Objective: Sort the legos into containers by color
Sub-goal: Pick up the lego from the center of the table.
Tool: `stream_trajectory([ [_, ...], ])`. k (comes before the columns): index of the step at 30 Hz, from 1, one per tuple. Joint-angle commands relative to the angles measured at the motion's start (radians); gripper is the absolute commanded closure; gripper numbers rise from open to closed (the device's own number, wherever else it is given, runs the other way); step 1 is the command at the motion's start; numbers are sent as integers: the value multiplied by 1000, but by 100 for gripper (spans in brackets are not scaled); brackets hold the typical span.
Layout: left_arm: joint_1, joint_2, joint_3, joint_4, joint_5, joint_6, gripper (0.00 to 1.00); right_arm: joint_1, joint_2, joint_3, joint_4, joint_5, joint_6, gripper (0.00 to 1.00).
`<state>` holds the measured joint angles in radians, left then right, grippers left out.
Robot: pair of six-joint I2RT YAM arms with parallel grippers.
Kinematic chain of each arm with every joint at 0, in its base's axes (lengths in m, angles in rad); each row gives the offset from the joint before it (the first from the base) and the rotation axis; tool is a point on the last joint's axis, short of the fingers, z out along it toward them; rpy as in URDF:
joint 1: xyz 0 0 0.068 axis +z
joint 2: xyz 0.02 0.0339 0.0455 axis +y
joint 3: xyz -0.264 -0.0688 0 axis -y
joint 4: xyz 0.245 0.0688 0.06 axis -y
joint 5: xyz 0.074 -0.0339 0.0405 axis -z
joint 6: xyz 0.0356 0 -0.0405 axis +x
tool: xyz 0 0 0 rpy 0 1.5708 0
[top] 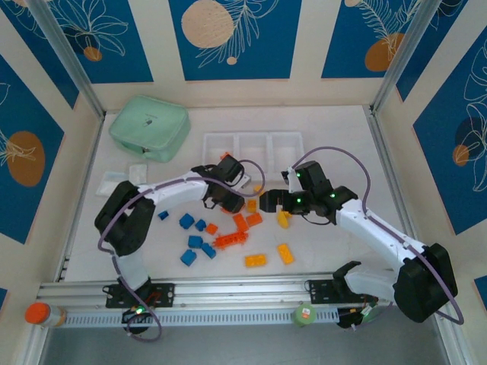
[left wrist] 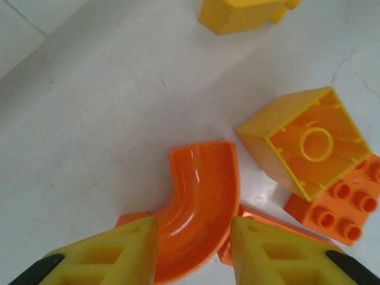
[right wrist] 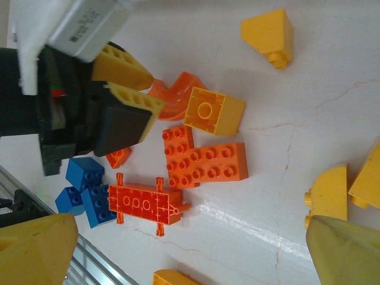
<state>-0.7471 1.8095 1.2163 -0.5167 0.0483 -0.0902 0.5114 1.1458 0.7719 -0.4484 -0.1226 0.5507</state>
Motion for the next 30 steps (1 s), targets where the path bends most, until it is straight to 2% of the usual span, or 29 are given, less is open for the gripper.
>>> stream_trajectory([
  [1, -6, 48, 68, -57, -42, 43, 63, 1, -20, 2, -1, 7, -7, 1],
  [15, -4, 176, 164, -97, -33, 95, 64, -13, -24, -4, -6, 4, -14, 1],
  [30, 5, 173, 147, -112, -79, 67, 88, -25, -26, -4, -7, -2, -19, 1],
])
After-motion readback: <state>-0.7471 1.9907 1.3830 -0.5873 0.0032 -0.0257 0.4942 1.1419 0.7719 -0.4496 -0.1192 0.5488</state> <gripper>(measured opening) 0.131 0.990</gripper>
